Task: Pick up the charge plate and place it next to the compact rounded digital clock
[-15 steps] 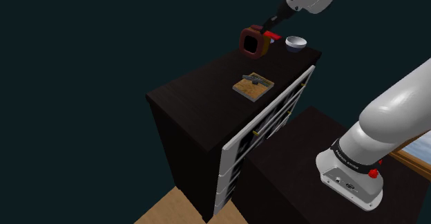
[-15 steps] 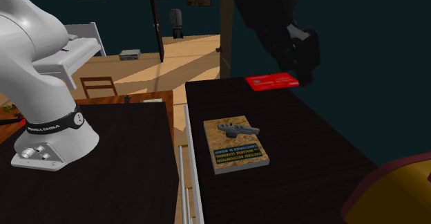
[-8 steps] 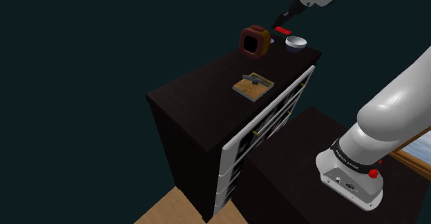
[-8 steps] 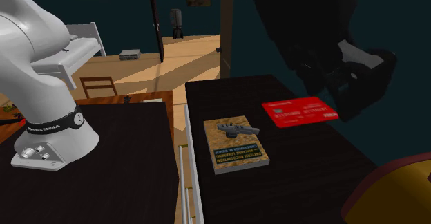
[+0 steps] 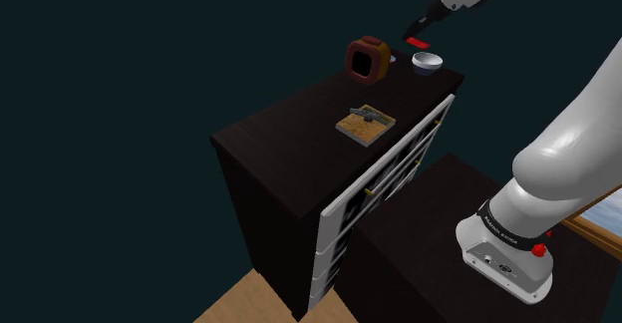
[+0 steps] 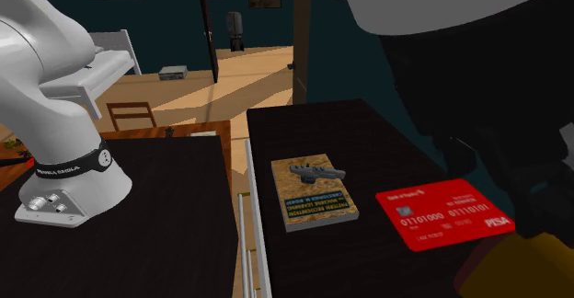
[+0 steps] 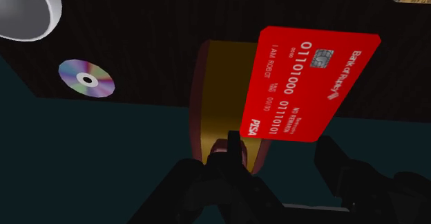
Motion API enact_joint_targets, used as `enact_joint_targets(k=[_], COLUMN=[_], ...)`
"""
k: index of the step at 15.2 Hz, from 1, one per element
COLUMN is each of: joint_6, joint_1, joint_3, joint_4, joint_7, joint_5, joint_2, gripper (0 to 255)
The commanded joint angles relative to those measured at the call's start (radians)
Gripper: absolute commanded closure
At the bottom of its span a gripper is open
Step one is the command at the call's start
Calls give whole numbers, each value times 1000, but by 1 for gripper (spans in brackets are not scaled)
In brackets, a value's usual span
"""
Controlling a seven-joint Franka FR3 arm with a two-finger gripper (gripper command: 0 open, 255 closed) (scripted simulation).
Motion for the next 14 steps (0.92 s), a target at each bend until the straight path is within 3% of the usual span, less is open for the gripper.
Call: enact_joint_targets(k=[1,14], joint_6=[15,115], joint_1=[-3,-23], joint_3=[3,41], joint_4=[-5,-46], joint_7=[-23,-178], joint_5=[21,176], joint_2=[15,111], gripper=[255,255])
